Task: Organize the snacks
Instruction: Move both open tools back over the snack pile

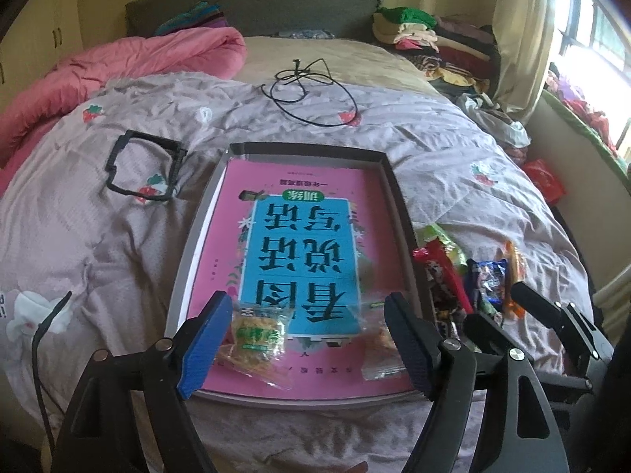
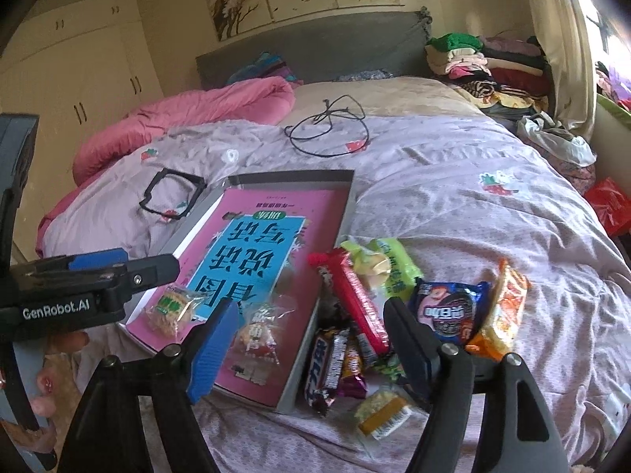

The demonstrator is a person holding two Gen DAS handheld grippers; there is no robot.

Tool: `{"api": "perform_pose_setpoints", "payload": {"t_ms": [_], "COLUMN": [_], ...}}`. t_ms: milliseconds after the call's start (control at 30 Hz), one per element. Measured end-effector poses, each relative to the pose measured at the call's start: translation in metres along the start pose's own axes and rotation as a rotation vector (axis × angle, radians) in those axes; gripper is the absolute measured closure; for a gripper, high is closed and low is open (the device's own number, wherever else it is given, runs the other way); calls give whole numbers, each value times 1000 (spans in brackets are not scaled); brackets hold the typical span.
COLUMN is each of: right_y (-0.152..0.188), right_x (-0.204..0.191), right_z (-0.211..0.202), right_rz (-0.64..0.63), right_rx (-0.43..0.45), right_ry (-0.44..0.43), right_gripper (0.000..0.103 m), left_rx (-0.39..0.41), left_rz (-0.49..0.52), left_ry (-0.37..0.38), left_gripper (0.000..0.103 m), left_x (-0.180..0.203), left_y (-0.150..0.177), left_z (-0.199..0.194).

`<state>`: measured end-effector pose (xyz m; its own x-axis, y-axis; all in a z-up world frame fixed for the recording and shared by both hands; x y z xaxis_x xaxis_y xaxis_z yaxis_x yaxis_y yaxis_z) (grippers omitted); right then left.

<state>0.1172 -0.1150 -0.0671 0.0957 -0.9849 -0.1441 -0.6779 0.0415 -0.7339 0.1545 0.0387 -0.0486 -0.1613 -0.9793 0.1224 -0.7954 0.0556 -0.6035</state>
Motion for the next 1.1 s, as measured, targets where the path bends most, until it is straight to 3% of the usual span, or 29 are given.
{"api": "perform_pose_setpoints", "payload": {"t_ms": [1100], "right_y": [5], "right_x": [111], "right_z": [-39], "right_rz": [203], "right_rx": [40], "right_ry": [130], "right_gripper": [26], "left_rx": [-35], "left_rz": [109], "left_ry": [98], "left_gripper": [22], "left_x": [76], "left_y": [3], "left_z": [1]}}
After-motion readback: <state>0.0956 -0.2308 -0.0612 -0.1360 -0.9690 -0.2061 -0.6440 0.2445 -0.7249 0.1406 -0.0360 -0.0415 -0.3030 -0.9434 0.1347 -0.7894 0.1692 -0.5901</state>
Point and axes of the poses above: each gripper's, at about its wrist camera, not at the fingertips, and z roughly the way its jaws point, x to its right, y to its underside, the point moved 7 cm from there along z, roughly the way its jaws point, and after that the axes turned 4 degrees about y, right-handed, at the moved point
